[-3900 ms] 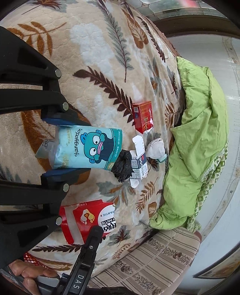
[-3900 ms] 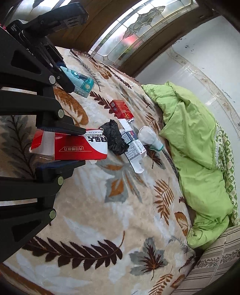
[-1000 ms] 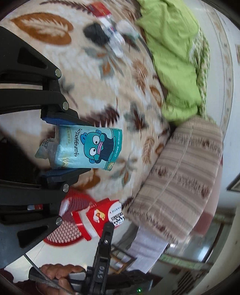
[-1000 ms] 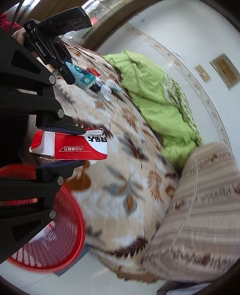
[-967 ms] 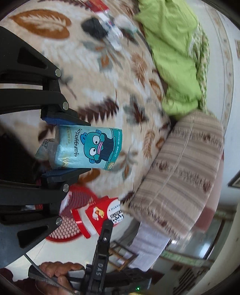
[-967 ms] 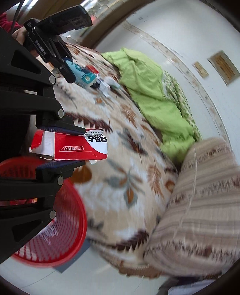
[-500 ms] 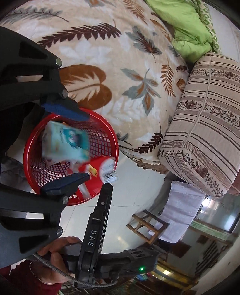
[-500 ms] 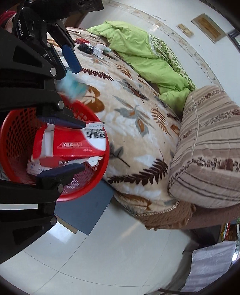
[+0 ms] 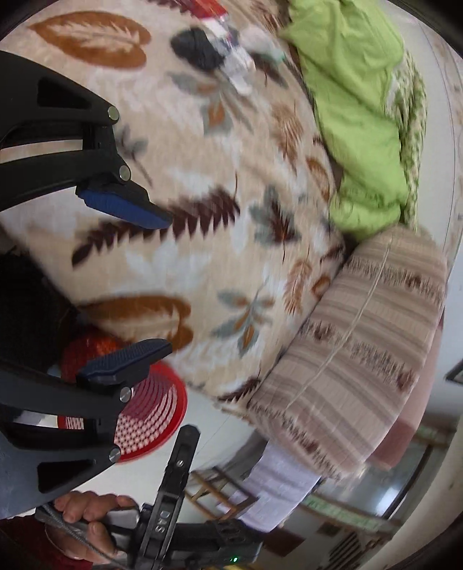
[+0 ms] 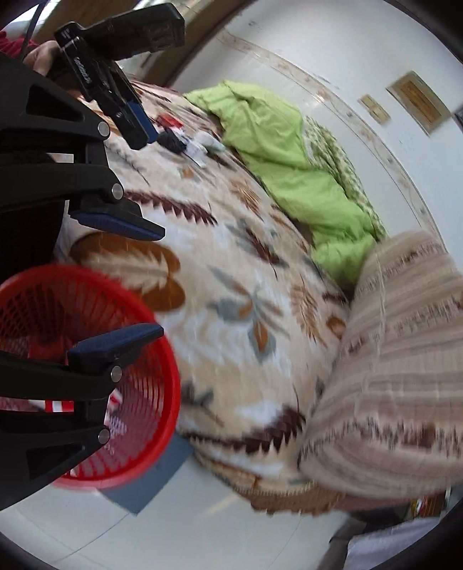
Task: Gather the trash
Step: 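Move both tools back to the remaining trash on the bed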
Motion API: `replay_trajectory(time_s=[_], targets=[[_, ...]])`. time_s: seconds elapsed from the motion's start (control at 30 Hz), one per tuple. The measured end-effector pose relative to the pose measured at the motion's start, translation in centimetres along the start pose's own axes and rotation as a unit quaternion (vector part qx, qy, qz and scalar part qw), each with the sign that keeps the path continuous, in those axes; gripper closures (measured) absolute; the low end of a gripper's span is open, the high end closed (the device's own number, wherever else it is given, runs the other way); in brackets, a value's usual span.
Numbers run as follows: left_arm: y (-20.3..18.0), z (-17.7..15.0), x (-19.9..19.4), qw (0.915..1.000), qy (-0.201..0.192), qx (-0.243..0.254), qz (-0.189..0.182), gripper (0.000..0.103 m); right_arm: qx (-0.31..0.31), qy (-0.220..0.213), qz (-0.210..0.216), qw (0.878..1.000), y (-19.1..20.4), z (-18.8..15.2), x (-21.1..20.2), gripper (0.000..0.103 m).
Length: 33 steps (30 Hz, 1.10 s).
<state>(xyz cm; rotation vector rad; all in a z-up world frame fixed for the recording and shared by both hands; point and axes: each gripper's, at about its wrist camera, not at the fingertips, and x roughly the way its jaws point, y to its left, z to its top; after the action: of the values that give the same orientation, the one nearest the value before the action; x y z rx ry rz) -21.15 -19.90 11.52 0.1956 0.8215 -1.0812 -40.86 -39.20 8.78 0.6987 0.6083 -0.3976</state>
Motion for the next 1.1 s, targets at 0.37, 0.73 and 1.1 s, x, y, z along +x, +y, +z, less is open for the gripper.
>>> replay_trajectory(time_s=[0.37,0.73,1.1], targets=[[16.0,0.3,-2.6,0.9843,-0.037,-0.099,0.142,0.027,-0.087,0.069,0.073,0.991,12.4,0.7,10.1,0.047],[26.6,1.7,2.8,0.9703,-0.004,-0.153,0.188,0.027,-0.113,0.103,0.114,0.982,18.2,1.9,16.4,0.047],[26.3,1.1,3.8,0.9655,-0.008,-0.146,0.215,0.047,-0.12,0.125,0.117,0.978,20.8,4.6,21.3,0.047]])
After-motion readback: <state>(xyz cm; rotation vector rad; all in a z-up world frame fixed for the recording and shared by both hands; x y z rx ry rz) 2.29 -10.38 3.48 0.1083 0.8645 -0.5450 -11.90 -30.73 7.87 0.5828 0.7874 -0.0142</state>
